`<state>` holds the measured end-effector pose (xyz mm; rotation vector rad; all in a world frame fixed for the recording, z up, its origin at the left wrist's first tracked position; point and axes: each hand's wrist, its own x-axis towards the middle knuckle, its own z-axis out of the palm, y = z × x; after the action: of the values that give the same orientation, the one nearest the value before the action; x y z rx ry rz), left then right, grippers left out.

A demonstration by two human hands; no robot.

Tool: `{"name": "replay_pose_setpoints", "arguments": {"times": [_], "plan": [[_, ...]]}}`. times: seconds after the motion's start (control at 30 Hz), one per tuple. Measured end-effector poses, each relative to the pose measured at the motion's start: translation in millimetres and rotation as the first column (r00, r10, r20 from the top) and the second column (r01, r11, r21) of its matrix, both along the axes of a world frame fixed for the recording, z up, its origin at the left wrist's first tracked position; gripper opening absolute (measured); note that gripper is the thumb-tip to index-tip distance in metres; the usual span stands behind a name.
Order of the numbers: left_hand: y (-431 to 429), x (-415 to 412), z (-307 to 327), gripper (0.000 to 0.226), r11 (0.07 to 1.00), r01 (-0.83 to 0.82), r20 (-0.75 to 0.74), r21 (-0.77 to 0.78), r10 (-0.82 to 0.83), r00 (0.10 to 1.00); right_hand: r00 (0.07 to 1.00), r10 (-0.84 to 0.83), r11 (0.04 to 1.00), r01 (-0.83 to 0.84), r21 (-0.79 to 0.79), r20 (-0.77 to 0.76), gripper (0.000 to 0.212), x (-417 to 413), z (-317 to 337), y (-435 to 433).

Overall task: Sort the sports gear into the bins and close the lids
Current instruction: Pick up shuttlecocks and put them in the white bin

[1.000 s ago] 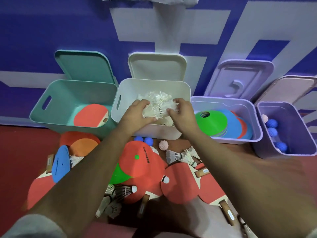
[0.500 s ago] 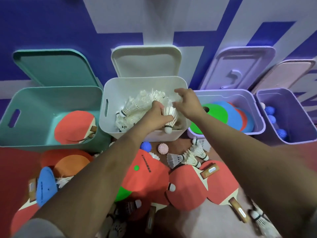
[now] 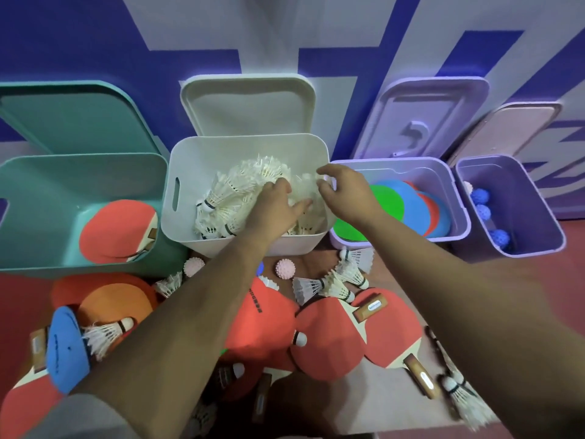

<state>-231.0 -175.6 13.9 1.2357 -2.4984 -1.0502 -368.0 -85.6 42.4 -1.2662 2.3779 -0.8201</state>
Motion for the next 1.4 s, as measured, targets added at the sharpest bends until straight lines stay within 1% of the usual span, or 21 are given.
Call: {"name": "replay_pose_setpoints", "arguments": {"times": [0.1, 0.17, 0.23, 0.3, 0.37, 0.5, 0.6, 0.7, 0.8, 0.83, 0.9, 0.97, 1.03, 1.1, 1.17, 1.2, 1.23, 1.27, 1.3, 1.33, 1.4], "plan": [[20, 27, 16, 0.027, 0.997, -0.025, -0.163, -0.074, 0.013, 0.986, 0.994, -0.070, 0.993, 0.077, -0.090, 0.083, 0.029, 7, 2, 39], [45, 48, 22, 0.016, 0.999, -0.017, -0.238, -0.040, 0.007, 0.971, 0.987, -0.090, 0.990, 0.104, -0.099, 0.133, 0.026, 16, -5, 74], [71, 69, 18, 0.010, 0.999, 0.021, -0.260, 0.029, -0.012, 0.966, 0.979, -0.104, 0.990, 0.119, -0.073, 0.176, 0.023, 24, -14, 110], [92, 82, 3, 0.008, 0.989, 0.043, -0.202, 0.143, -0.013, 0.979, 0.975, -0.100, 0.995, 0.104, -0.006, 0.197, 0.021, 30, -27, 142], [107, 86, -19, 0.010, 0.982, 0.032, -0.122, 0.188, -0.009, 0.993, 0.977, -0.084, 0.994, 0.068, 0.085, 0.198, 0.024, 31, -44, 164], [120, 69, -60, 0.016, 0.993, 0.054, -0.002, 0.107, -0.054, 0.999, 0.970, -0.077, 0.962, 0.011, 0.273, 0.232, 0.039, 24, -75, 176], [122, 50, -84, 0.040, 0.993, 0.112, 0.145, 0.036, -0.116, 0.983, 0.971, 0.005, 0.934, -0.090, 0.347, 0.237, 0.052, 24, -89, 169], [124, 35, -103, 0.057, 0.973, 0.233, 0.312, -0.001, -0.221, 0.924, 0.976, 0.079, 0.898, -0.158, 0.410, 0.204, 0.063, 20, -105, 153], [128, 30, -115, 0.054, 0.935, 0.354, 0.469, -0.021, -0.304, 0.829, 0.976, 0.191, 0.825, -0.218, 0.521, 0.107, 0.066, 15, -119, 144], [129, 31, -118, 0.051, 0.927, 0.372, 0.504, -0.045, -0.300, 0.810, 0.970, 0.230, 0.807, -0.234, 0.542, 0.076, 0.064, 14, -121, 142], [129, 31, -121, 0.046, 0.921, 0.375, 0.525, -0.107, -0.268, 0.808, 0.969, 0.246, 0.812, -0.216, 0.542, 0.017, 0.053, 12, -124, 139], [128, 32, -119, 0.043, 0.929, 0.343, 0.507, -0.141, -0.230, 0.831, 0.971, 0.231, 0.839, -0.169, 0.517, -0.058, 0.041, 8, -126, 139], [125, 36, -112, 0.042, 0.967, 0.229, 0.431, -0.112, -0.160, 0.888, 0.973, 0.210, 0.870, -0.144, 0.471, -0.092, 0.030, 3, -123, 143], [125, 41, -101, 0.039, 0.996, 0.037, 0.238, -0.075, -0.018, 0.971, 0.984, 0.162, 0.914, -0.123, 0.387, -0.069, 0.023, -3, -115, 151], [131, 43, -88, 0.028, 0.989, -0.132, 0.062, 0.070, 0.127, 0.990, 0.996, 0.083, 0.968, -0.074, 0.241, -0.028, 0.018, -8, -101, 161], [134, 43, -83, 0.021, 0.951, -0.215, -0.020, 0.220, 0.225, 0.974, 0.999, 0.045, 0.986, -0.045, 0.159, 0.006, 0.016, -9, -94, 166], [138, 42, -75, 0.017, 0.861, -0.277, -0.084, 0.426, 0.342, 0.936, 0.998, 0.009, 0.994, -0.014, 0.104, 0.056, 0.015, -8, -88, 171], [144, 39, -67, 0.016, 0.723, -0.300, -0.140, 0.622, 0.480, 0.866, 0.994, -0.012, 0.999, 0.006, 0.051, 0.111, 0.015, -5, -79, 176], [150, 38, -62, 0.018, 0.586, -0.306, -0.158, 0.750, 0.608, 0.778, 0.985, -0.029, 0.999, 0.027, 0.020, 0.169, 0.015, -2, -74, 181], [156, 37, -61, 0.020, 0.477, -0.301, -0.165, 0.826, 0.714, 0.680, 0.974, -0.042, 0.999, 0.049, -0.023, 0.224, 0.016, 1, -66, 187], [169, 34, -54, 0.022, 0.338, -0.247, -0.157, 0.908, 0.822, 0.547, 0.916, -0.089, 0.986, 0.135, -0.093, 0.392, 0.013, 11, -52, 195]]}}
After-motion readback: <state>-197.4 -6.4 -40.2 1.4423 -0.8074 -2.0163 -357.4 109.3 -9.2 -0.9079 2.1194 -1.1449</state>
